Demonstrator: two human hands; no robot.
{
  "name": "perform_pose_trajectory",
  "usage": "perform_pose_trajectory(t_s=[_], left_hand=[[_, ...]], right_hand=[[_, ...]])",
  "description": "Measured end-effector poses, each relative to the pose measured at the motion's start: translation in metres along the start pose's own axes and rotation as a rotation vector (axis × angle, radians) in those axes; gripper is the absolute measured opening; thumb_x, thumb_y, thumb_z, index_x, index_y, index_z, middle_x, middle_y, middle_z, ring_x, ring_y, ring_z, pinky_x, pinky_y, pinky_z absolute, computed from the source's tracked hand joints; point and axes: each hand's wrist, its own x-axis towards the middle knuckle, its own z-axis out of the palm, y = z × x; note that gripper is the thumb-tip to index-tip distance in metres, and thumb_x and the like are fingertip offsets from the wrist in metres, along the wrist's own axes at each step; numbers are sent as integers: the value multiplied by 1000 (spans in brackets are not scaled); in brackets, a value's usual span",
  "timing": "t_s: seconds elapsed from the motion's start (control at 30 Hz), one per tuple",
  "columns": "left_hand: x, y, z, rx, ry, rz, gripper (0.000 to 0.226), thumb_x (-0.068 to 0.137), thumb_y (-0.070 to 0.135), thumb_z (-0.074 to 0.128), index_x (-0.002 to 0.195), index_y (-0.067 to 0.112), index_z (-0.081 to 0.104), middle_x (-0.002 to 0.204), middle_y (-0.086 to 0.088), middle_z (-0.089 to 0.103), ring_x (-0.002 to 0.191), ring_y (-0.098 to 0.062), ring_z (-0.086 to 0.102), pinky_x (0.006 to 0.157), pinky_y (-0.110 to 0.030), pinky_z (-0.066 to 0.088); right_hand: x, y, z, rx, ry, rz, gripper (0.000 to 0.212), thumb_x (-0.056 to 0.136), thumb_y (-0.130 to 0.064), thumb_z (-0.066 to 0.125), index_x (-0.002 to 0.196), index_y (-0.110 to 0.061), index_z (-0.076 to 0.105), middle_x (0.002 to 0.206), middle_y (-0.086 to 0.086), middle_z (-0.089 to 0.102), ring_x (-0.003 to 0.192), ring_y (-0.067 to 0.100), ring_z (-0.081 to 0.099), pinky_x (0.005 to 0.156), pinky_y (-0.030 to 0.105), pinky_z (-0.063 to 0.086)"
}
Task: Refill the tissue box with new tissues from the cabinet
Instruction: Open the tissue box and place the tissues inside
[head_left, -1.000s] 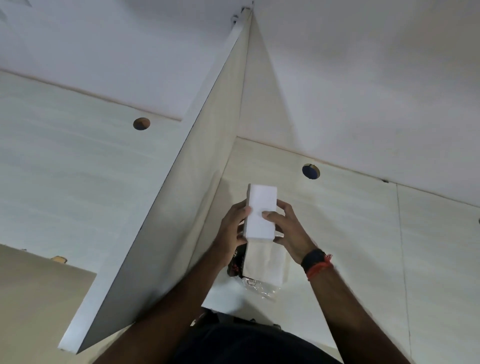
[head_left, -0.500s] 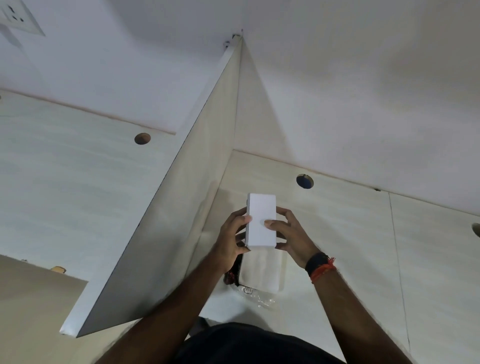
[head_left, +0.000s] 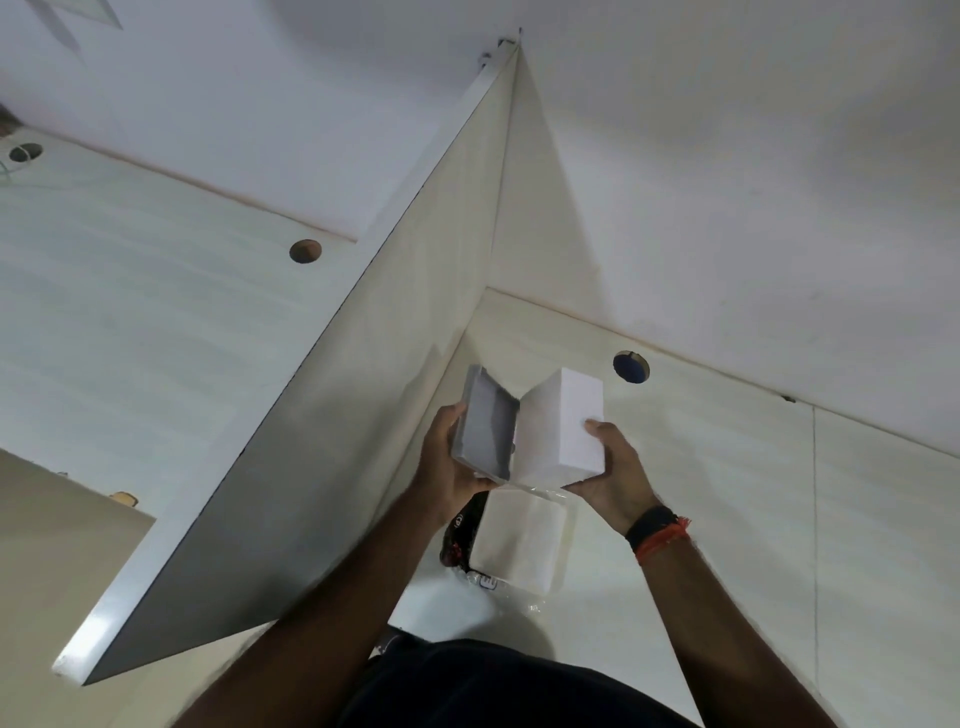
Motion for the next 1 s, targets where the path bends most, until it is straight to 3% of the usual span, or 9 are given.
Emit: perform_pose_trajectory(t_s=[0.1,0.2,0.3,0.4,0.47,0.57,0.77,0.9,1.0], left_hand=[[14,7,-9,-129,27,-69,67,69,55,65,122,13,69,120,-24,62,111,-41,54,106,-62,31],[29,10,-19,-158,89,-95,83,60,50,75,133,13,59,125,-23,59,117,-45,53,101,-72,32],[41,10,-24,-81,213,-142,71,73,40,69,135,10,51,126,-24,58,116,-48,54,84,-68,50],[50,12,-19,141,334,-175,37,99,30,43,126,5,47,103,-21,61,89,-39,62,58,-50,59],[62,14,-20,300,395,-146,30,102,23,37,125,5,44,104,-19,60,76,-32,62,44,-41,59],[82,19,-29,401,458,-96,36,101,21,39,134,8,35,123,-18,51,84,-27,61,49,-42,61],[108,17,-42,478,500,-80,42,98,24,46,137,9,40,128,-15,49,112,-35,57,62,-42,61],[116,10,-49,705,531,-44,35,93,21,52,127,10,52,108,-9,59,91,-25,60,81,-47,58],[114,9,-50,858,526,24,20,89,16,52,103,8,65,84,-8,61,72,-22,53,59,-30,44]], right_hand=[[10,-4,-18,241,-5,3,41,86,-37,57,120,-14,59,111,12,63,109,34,58,98,56,45],[20,3,-35,352,-28,78,47,84,-49,55,117,-16,57,123,14,62,125,43,53,106,72,29],[29,15,-44,378,-46,139,49,84,-56,53,113,-18,62,134,17,60,130,49,50,101,81,25],[42,25,-51,458,-2,157,48,85,-54,58,108,-12,66,142,22,54,131,53,48,103,79,28],[50,29,-54,481,33,155,52,88,-52,57,116,-8,65,142,24,53,131,54,47,104,77,30],[65,31,-61,447,116,182,60,94,-53,49,131,-7,58,143,21,55,128,54,50,105,72,36],[89,27,-63,210,308,208,50,102,-48,41,135,-14,57,131,18,65,119,43,61,89,58,55],[95,22,-54,29,484,170,33,102,-37,47,116,-12,63,113,15,65,107,36,64,76,48,60],[100,26,-55,-99,644,134,19,94,-21,55,88,-6,65,97,15,61,96,35,60,61,38,61]])
